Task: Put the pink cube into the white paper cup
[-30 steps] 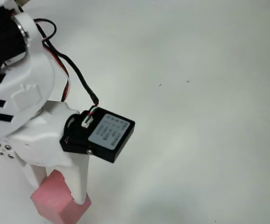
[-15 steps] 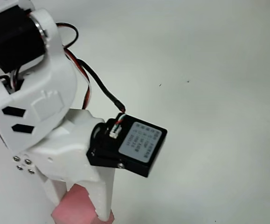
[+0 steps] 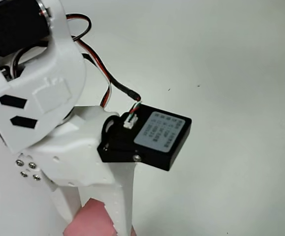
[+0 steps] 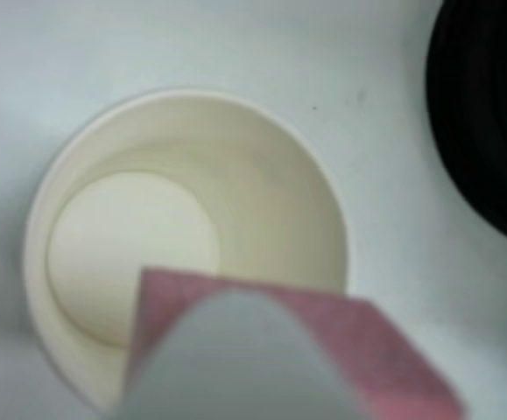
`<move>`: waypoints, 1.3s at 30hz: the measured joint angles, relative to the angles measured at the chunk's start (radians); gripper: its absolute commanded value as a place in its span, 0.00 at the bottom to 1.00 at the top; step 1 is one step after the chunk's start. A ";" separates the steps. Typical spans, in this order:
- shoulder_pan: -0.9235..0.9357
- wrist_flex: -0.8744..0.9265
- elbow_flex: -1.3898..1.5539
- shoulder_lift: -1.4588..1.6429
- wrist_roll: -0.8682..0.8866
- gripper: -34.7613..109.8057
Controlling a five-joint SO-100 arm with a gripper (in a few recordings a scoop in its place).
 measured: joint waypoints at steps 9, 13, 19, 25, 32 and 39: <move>0.000 0.000 -0.104 -0.138 -0.008 0.34; 0.000 0.000 -0.144 -0.183 -0.008 0.34; 0.000 0.000 -0.169 -0.210 -0.008 0.39; -0.006 0.000 -0.181 -0.222 -0.037 0.49; -0.015 0.000 -0.189 -0.236 -0.081 0.51; -0.014 0.000 -0.227 -0.239 -0.097 0.51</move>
